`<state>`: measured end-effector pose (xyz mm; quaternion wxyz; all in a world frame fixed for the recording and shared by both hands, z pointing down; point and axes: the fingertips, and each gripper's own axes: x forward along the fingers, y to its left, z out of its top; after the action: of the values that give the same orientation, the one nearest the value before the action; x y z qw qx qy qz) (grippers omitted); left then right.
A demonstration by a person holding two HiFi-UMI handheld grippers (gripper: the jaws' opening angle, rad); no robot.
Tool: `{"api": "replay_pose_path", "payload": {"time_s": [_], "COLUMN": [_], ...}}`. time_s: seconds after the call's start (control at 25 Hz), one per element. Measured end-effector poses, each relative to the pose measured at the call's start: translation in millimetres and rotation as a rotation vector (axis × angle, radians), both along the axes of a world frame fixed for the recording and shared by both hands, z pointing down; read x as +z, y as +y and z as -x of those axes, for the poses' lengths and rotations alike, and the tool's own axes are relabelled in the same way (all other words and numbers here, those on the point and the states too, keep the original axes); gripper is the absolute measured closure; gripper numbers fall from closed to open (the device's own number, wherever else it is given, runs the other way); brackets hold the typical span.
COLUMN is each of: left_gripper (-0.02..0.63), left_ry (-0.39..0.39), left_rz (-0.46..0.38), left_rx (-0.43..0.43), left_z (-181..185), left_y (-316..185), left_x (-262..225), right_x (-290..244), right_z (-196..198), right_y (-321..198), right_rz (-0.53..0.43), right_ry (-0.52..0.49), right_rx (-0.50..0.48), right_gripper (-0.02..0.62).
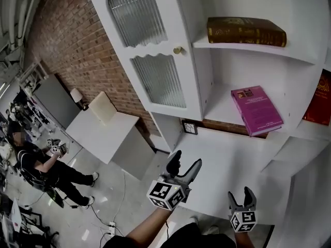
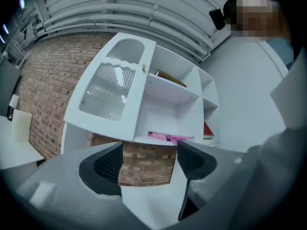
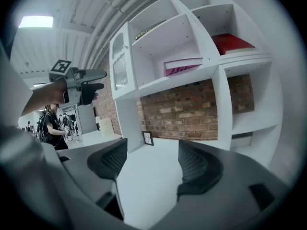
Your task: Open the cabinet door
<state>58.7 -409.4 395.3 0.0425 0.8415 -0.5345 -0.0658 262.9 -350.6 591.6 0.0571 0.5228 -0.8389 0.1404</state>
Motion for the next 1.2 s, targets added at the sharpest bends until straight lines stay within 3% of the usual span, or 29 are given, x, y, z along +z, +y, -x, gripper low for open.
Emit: {"api": "replay_pose_path", "payload": {"time_s": [0.2,0.4,0.8,1.2], "left_gripper": [0.250,0.251,0.250,0.250], "left_ry": [0.049,-0.005,-0.033,-0.075], "left_rz": [-0.020,-0.031,-0.143,-0.227], "left_rx": [0.078,0.146,0.154,0.127], "left_z": [3,-3,3,10], "left_y": [-29,-49,-88,-117], "left_x": [-61,-101,-207,-263], "right_x": [-33,-67,-116,-134], "right_z": [29,63,110,130], "right_y": [-34,-57,-85,-97], "right_rz": [-0.048,-0.039,-0.137,-0.173], "right_ry": [-0.057,-0.193,-0.176,-0.162], "right_rx": [-0.029,-0.061,-0.174,-0.224], "right_gripper": [0.278,0.278,0.278,0.278]}}
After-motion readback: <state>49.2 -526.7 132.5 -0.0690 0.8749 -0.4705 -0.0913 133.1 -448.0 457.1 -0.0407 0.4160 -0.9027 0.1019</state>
